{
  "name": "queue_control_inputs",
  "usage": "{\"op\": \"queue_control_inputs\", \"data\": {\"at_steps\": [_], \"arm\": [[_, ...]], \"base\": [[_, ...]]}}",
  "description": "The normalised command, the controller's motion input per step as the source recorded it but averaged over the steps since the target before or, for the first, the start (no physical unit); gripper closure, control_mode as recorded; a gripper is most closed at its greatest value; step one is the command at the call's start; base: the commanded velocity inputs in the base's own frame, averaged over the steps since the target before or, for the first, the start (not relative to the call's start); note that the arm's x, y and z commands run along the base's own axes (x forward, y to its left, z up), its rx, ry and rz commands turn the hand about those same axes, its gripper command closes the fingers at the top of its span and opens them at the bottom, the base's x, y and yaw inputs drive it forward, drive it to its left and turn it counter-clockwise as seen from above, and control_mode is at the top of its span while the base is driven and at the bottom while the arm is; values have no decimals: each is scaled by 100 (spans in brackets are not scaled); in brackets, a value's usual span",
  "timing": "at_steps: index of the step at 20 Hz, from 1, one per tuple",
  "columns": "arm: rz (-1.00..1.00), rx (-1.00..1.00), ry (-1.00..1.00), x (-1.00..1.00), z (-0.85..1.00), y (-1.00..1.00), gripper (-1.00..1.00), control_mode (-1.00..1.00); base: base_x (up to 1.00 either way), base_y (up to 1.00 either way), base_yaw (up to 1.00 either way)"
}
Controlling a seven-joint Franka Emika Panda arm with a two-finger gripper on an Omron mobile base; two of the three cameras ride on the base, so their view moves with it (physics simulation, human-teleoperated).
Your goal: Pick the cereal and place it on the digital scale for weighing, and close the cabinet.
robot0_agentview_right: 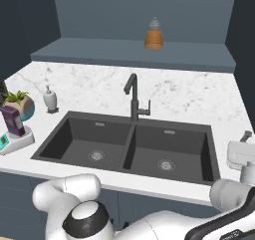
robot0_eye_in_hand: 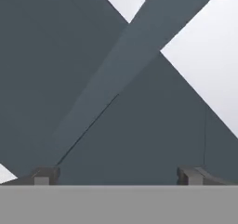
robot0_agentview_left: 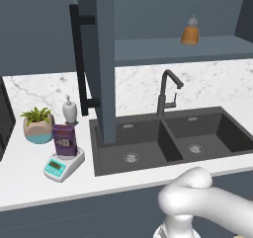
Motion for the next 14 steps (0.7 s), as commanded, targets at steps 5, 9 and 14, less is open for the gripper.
{"op": "queue_control_inputs", "data": {"at_steps": [5, 9, 14], "arm": [[0, 1, 10, -1, 12, -56, -100, -100], [0, 0, -3, -19, 74, -12, -100, -100], [2, -4, -16, -26, 99, 16, -100, -100]], "base": [[0, 0, 0], [0, 0, 0], [0, 0, 0]]}}
